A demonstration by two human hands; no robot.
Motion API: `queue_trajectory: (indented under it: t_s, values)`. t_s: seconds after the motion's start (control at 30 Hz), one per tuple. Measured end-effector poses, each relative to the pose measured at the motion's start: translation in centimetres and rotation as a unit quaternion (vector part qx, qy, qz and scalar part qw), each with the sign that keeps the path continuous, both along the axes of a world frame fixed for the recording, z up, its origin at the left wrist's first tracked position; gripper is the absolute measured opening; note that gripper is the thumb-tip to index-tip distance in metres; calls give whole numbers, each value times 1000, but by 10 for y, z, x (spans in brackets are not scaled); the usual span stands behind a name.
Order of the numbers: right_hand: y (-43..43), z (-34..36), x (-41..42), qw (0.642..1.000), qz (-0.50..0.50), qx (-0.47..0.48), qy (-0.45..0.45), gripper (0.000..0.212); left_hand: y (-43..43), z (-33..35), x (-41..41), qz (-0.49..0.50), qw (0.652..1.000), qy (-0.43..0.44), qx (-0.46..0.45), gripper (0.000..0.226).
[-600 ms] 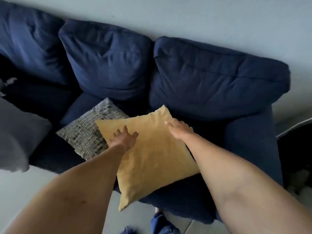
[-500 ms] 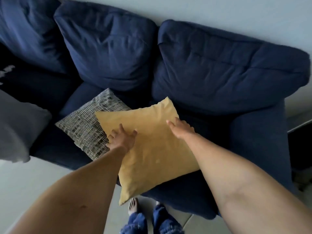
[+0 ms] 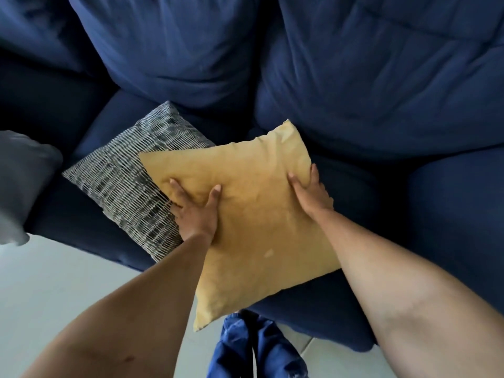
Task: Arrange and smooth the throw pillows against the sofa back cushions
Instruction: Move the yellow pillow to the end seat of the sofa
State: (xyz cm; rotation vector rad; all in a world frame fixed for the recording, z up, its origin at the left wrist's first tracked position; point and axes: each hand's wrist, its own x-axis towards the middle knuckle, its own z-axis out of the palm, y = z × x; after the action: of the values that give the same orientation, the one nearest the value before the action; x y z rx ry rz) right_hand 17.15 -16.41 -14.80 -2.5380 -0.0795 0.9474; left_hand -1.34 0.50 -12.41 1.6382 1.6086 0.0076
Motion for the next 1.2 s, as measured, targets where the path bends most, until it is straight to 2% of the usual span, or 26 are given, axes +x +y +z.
queue_trajectory:
  t_s: [0.3,0.5,0.6,0.73,0.9,1.0,1.13,1.2]
  values:
    - [4,10,-29,992,-13,56,-115,74,-20,26,11,-1,998,-58,40,99]
    - [-29,50,-36,971,-103,149,-153,71,-36,63,32,-45,987,-127,86,91]
    - [-57,68,-25,947,-162,183,-207,68,-49,87,66,-99,975,-167,108,86]
    - [-89,96,8,898,-238,229,-291,66,-70,117,124,-161,942,-268,120,85]
    - [-114,118,61,844,-267,285,-368,65,-77,127,190,-210,902,-343,159,87]
    - [-120,107,85,849,-258,269,-376,65,-70,113,216,-233,898,-338,155,88]
    - [-130,66,100,904,-212,154,-338,69,-63,72,229,-267,917,-268,127,93]
    - [-133,51,101,920,-204,115,-315,70,-64,58,226,-280,921,-243,118,95]
